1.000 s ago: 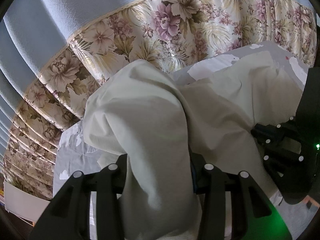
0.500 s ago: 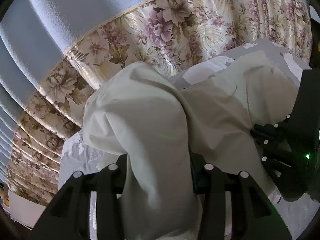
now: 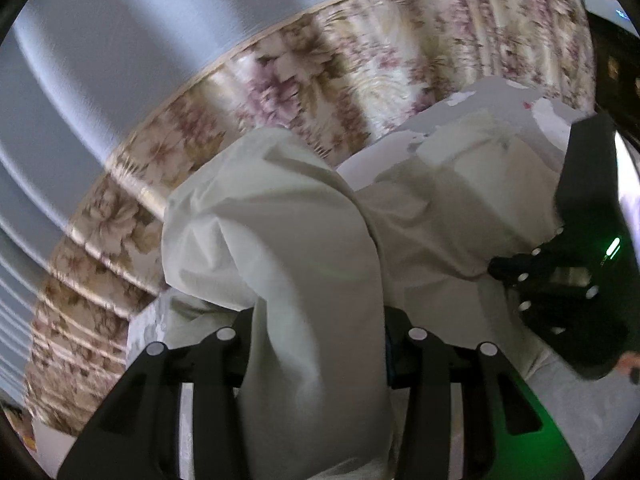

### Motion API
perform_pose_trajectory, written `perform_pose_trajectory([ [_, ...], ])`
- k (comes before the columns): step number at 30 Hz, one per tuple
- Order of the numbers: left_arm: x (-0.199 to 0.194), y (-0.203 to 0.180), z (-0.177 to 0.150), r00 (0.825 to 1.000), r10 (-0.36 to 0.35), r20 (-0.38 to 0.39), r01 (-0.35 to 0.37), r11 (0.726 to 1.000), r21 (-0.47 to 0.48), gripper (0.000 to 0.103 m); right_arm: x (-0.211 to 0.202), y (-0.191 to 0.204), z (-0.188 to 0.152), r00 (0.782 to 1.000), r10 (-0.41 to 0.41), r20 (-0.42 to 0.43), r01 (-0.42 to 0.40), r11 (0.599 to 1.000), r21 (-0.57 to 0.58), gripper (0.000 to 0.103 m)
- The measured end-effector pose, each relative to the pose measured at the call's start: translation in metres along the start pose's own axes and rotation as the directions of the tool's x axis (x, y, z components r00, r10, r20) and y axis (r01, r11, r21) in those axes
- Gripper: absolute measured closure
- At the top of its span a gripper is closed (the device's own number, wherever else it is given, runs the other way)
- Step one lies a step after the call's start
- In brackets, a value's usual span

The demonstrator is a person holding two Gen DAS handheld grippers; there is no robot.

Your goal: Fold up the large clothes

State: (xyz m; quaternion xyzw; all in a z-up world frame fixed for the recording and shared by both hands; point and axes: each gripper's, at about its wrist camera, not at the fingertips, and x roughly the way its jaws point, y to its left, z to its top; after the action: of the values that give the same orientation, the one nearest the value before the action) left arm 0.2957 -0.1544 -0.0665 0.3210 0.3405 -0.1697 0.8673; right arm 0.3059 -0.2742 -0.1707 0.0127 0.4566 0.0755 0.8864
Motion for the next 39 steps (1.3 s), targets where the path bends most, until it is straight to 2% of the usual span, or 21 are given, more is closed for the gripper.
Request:
perform_pose_trajectory([
  [2,-0.002,-0.014,0.005,1.0,-0.007,0.009,0.006,1.0,0.031,0.06,-0.015,-0.016,-0.008,0.999,0.045,0.01,-0.045,0.998,0.037,0.103],
  [5,-0.001,-0.037,0.016,0.999,-0.044,0.01,0.043,0.996,0.077,0.06,-0.039,-0.037,-0.017,0.998,0.051,0.042,-0.054,0.996,0.066,0.103],
  [6,0.0,-0.042,0.019,0.999,-0.054,0.007,0.053,0.995,0.087,0.06,-0.047,-0.045,-0.019,0.998,0.034,0.054,-0.038,0.996,0.081,0.103],
  [8,0.006,-0.058,0.026,0.996,-0.085,-0.012,0.086,0.99,0.116,0.06,-0.062,-0.069,-0.023,0.996,-0.054,0.074,0.045,0.992,0.119,0.102],
  [11,0.02,-0.081,0.033,0.993,-0.107,-0.052,0.114,0.981,0.155,0.06,-0.069,-0.108,-0.029,0.994,-0.093,0.065,0.078,0.977,0.2,0.101],
  [15,0.035,-0.116,0.04,0.995,-0.071,-0.07,0.085,0.968,0.235,0.06,-0.073,-0.143,-0.038,0.992,-0.113,0.055,0.095,0.962,0.257,0.101],
  [19,0.046,-0.131,0.048,0.994,-0.062,-0.086,0.082,0.961,0.266,0.06,-0.067,-0.163,-0.049,0.992,-0.117,0.039,0.1,0.95,0.295,0.1],
  [27,0.061,-0.148,0.058,0.995,-0.036,-0.098,0.065,0.949,0.308,0.06,-0.057,-0.174,-0.064,0.996,-0.087,0.026,0.074,0.938,0.339,0.099],
  [30,0.061,-0.153,0.055,0.997,-0.011,-0.078,0.037,0.938,0.345,0.06,-0.055,-0.176,-0.064,0.996,-0.084,0.021,0.071,0.931,0.357,0.091],
  [32,0.058,-0.154,0.052,0.998,0.016,-0.059,0.006,0.937,0.35,0.057,-0.055,-0.176,-0.064,0.996,-0.086,0.02,0.073,0.929,0.363,0.083],
  [36,0.046,-0.156,0.044,0.994,0.112,0.014,-0.11,0.937,0.331,0.037,-0.059,-0.169,-0.065,0.994,-0.108,0.023,0.094,0.934,0.345,0.082],
  [38,0.031,-0.153,0.039,0.993,0.109,0.054,-0.12,0.946,0.301,0.028,-0.06,-0.167,-0.066,0.992,-0.126,0.017,0.113,0.935,0.337,0.082],
  [39,0.021,-0.15,0.036,0.995,0.08,0.065,-0.095,0.958,0.27,0.017,-0.061,-0.165,-0.066,0.991,-0.131,0.017,0.117,0.935,0.334,0.082],
])
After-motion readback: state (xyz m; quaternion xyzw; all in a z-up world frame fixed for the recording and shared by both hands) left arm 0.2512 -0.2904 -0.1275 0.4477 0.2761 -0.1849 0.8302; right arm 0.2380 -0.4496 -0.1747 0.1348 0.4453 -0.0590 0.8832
